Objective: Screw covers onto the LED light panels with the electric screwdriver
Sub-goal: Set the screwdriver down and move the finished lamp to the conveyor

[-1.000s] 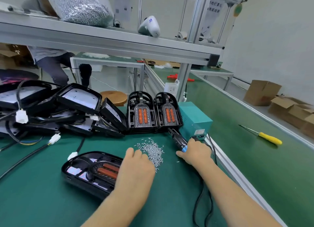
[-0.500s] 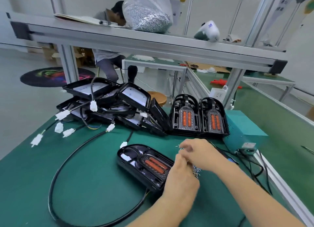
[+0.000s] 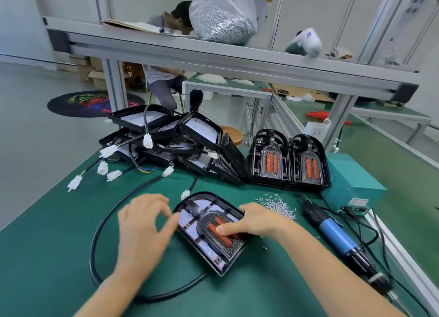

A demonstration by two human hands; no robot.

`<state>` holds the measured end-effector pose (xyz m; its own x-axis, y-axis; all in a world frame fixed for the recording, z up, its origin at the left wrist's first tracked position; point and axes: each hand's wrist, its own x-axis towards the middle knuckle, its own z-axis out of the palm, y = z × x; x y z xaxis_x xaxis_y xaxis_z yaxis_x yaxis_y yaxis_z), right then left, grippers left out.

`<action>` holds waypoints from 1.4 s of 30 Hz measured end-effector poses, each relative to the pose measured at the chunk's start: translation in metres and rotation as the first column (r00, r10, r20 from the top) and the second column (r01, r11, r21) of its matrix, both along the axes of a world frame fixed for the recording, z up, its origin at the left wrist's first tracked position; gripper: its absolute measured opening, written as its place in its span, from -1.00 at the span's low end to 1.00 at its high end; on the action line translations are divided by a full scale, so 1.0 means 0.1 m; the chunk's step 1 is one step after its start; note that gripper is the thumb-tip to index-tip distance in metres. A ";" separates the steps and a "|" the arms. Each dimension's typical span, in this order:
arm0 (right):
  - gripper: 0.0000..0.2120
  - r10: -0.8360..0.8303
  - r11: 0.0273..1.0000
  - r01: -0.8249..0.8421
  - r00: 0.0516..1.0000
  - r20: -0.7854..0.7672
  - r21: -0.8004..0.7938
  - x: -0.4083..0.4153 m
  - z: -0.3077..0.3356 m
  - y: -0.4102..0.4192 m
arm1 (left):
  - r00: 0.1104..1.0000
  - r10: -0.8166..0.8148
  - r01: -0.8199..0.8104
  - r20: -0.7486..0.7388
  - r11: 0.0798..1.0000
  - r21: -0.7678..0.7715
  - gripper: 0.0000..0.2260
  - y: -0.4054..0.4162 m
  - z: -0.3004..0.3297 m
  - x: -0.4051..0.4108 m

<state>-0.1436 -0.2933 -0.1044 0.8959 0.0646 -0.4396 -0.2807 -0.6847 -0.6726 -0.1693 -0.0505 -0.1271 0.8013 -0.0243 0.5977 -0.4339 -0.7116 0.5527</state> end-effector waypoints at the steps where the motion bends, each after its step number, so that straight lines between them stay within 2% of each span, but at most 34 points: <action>1: -0.46 -0.002 0.999 0.002 1.000 0.002 0.050 -0.02 -0.01 0.04 | 0.993 0.103 -0.104 -0.050 0.995 -0.015 -0.87 0.14 -0.01 0.12; 3: -0.69 -0.015 0.991 0.014 1.000 0.008 0.135 -0.05 -0.02 0.09 | 0.929 0.319 -0.317 -0.189 0.948 0.040 -0.78 0.39 -0.02 0.36; 5: -0.72 -0.064 0.983 0.060 0.998 0.015 0.176 -0.09 -0.02 0.09 | 0.827 0.445 -0.422 -0.342 0.895 0.145 -0.59 0.60 -0.04 0.52; 8: -0.68 -0.121 0.970 0.117 0.993 0.005 0.215 -0.15 -0.03 0.11 | 0.718 0.507 -0.389 -0.477 0.861 0.329 -0.53 0.76 -0.14 0.59; 10: -0.65 -0.135 0.962 0.129 0.991 0.007 0.241 -0.17 -0.01 0.13 | 0.721 0.530 -0.355 -0.447 0.836 0.418 -0.62 0.79 -0.21 0.58; 13: -0.63 -0.148 0.951 0.137 0.989 0.016 0.277 -0.20 0.00 0.14 | 0.740 0.535 -0.386 -0.407 0.834 0.394 -0.82 0.81 -0.22 0.60; 16: -0.67 -0.153 0.938 0.130 0.987 0.048 0.322 -0.23 -0.04 0.11 | 0.752 0.505 -0.414 -0.424 0.862 0.293 -0.85 0.81 -0.20 0.61; 18: -0.56 -0.155 0.933 0.117 0.984 0.085 0.340 -0.26 -0.07 0.09 | 0.761 0.467 -0.458 -0.451 0.878 0.136 -0.87 0.82 -0.18 0.58; 20: -0.35 -0.161 0.932 0.108 0.979 0.128 0.347 -0.29 -0.12 0.07 | 0.770 0.464 -0.508 -0.438 0.861 0.020 -0.93 0.83 -0.16 0.51; 21: -0.28 -0.163 0.932 0.102 0.975 0.151 0.349 -0.30 -0.14 0.06 | 0.783 0.475 -0.522 -0.402 0.853 -0.007 -0.94 0.83 -0.15 0.47; 23: -0.31 -0.165 0.925 0.075 0.963 0.213 0.373 -0.33 -0.16 0.05 | 0.827 0.490 -0.515 -0.274 0.857 -0.021 -0.93 0.82 -0.11 0.40; 28: -0.51 -0.205 0.895 0.011 0.898 0.390 0.445 -0.37 -0.09 0.08 | 0.911 0.402 -0.408 0.089 0.911 0.054 -0.82 0.69 0.08 0.37; 32: -0.57 -0.202 0.903 -0.047 0.830 0.520 0.427 -0.38 0.10 0.11 | 0.909 0.233 -0.310 0.346 0.932 0.187 -0.76 0.58 0.27 0.42; 34: -0.60 -0.200 0.905 -0.076 0.794 0.575 0.419 -0.39 0.22 0.13 | 0.895 0.109 -0.242 0.434 0.934 0.264 -0.75 0.54 0.37 0.46; 36: -0.64 -0.194 0.909 -0.097 0.764 0.616 0.406 -0.40 0.34 0.15 | 0.901 0.022 -0.156 0.433 0.948 0.277 -0.76 0.48 0.49 0.49; 37: -0.66 -0.188 0.910 -0.109 0.751 0.632 0.400 -0.41 0.40 0.16 | 0.910 -0.018 -0.091 0.413 0.965 0.244 -0.75 0.44 0.56 0.50; 39: -0.71 -0.171 0.918 -0.132 0.718 0.675 0.373 -0.43 0.49 0.18 | 0.928 -0.121 0.102 0.352 0.992 0.072 -0.80 0.36 0.73 0.47; 40: -0.72 -0.166 0.923 -0.139 0.695 0.699 0.358 -0.44 0.53 0.20 | 0.932 -0.186 0.207 0.310 0.977 -0.038 -0.84 0.33 0.81 0.46; 42: -0.71 -0.171 0.934 -0.142 0.629 0.759 0.328 -0.46 0.59 0.22 | 0.921 -0.307 0.358 0.241 0.910 -0.209 -0.71 0.30 0.96 0.47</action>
